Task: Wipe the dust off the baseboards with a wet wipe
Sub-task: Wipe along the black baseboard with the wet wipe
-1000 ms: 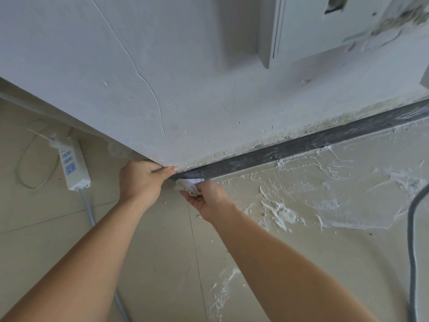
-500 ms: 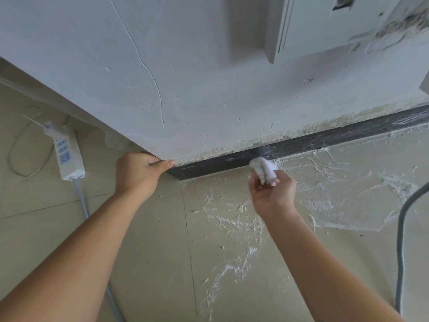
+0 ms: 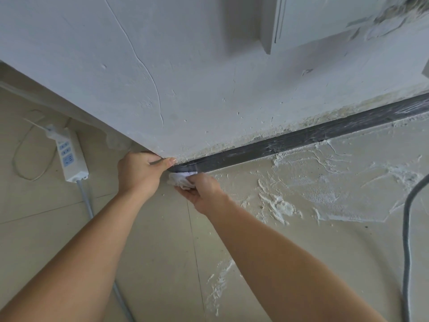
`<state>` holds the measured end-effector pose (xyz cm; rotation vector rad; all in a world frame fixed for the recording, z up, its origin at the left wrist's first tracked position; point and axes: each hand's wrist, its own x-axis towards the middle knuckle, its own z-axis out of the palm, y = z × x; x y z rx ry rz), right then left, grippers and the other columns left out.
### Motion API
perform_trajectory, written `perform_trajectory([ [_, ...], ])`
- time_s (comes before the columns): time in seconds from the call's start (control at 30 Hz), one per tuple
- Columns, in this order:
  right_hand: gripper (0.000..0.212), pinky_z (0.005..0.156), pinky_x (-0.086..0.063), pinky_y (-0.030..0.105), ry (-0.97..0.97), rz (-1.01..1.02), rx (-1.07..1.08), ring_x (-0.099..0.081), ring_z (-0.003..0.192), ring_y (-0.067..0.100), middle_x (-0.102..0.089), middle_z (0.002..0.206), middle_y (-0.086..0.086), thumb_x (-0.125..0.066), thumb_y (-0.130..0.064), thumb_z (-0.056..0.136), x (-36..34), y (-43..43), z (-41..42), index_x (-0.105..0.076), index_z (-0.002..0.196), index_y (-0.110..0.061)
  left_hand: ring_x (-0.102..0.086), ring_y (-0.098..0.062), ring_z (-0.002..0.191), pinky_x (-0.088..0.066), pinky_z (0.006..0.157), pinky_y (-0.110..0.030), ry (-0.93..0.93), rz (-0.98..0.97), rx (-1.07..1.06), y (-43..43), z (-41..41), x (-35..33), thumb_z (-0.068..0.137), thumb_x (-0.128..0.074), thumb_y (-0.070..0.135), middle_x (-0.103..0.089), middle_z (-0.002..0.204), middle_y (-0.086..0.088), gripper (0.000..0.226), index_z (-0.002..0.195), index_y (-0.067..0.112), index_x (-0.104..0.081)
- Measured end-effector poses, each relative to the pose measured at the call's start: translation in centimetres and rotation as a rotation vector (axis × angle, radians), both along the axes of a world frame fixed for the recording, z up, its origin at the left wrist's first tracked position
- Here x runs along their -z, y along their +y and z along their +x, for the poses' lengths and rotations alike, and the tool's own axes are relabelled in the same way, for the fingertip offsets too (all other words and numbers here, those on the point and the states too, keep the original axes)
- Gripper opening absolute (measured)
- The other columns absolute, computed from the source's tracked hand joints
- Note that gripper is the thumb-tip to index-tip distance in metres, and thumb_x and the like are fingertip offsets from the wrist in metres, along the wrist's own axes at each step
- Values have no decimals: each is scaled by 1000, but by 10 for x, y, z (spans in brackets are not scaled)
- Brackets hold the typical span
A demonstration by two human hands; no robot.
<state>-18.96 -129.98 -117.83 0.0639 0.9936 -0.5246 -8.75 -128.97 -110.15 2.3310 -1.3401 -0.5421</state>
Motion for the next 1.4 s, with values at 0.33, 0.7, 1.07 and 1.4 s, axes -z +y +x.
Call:
perform_trajectory([
  [0.33, 25, 58, -56, 22, -268, 47, 549, -64, 62, 22, -62, 77, 18, -34, 8, 80, -16, 13, -68, -59, 83, 6, -53, -10, 65, -36, 58, -16, 25, 3, 15, 0, 3, -1, 79, -74, 27, -74, 83, -1, 19, 89, 12, -77],
  [0.7, 48, 60, -43, 17, -106, -58, 48, -53, 61, 11, -68, 89, 18, -21, 13, 77, -31, -11, -52, -65, 95, 9, -41, -17, 65, -33, 57, -25, 26, -1, -39, 2, 0, 3, 80, -72, 31, -55, 66, -12, 25, 83, 6, -76],
  [1.07, 31, 53, -49, 19, -109, -8, 662, -55, 58, 15, -57, 81, 12, -35, 0, 84, -26, -12, -157, -59, 102, 5, -53, -19, 77, -35, 68, -25, 109, -159, -232, 21, -41, 25, 90, -59, 28, -67, 88, -7, 19, 94, 11, -66],
  [1.4, 22, 67, -58, 25, 51, -40, 91, -64, 76, 22, -64, 90, 18, -43, 1, 93, -10, -9, -100, -54, 110, 9, -20, -28, 137, -29, 105, -47, 221, -78, -522, -6, -91, 37, 77, -70, 46, -22, 150, -8, 95, 147, 7, -18],
])
